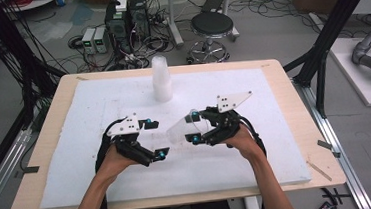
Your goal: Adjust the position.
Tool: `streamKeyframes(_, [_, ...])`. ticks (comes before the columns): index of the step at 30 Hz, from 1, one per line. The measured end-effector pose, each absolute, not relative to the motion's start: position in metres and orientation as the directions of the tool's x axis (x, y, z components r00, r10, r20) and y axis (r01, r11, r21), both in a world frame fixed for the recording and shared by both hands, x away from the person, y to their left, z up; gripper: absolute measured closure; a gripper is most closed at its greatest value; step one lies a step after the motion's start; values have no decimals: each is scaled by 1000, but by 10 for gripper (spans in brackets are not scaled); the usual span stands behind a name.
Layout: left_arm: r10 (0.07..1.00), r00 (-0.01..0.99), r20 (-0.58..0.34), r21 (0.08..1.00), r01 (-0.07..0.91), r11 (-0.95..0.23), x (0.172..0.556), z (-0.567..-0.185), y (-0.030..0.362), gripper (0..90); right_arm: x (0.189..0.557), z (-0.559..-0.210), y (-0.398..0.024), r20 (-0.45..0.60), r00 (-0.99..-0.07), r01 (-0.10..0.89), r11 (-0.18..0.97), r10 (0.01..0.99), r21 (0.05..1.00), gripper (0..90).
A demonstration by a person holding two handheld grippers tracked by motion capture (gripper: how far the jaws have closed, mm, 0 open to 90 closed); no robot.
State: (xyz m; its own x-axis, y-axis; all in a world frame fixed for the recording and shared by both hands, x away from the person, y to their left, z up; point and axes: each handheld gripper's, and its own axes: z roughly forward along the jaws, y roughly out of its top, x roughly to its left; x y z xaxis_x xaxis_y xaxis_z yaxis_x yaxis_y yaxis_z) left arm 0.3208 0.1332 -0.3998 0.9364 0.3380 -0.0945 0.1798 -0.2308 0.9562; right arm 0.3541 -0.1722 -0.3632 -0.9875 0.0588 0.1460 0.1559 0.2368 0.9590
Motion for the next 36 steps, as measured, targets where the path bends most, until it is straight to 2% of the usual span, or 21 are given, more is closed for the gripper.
streamKeyframes(8, [523,849,-76,948,224,-226,311,-418,168,17,362,-357,-180,168,-975,206,291,148,934,332])
streamKeyframes(17, [657,751,-67,949,251,-190,301,-435,194,17,377,-349,-180,151,-944,268,416,293,869,334])
streamKeyframes(28, [749,658,-74,951,274,-146,295,-454,210,17,395,-342,-158,13,-895,317,614,446,723,335])
streamKeyframes(36, [772,630,-87,954,276,-118,294,-463,217,17,401,-348,-154,-7,-868,365,647,497,669,336])
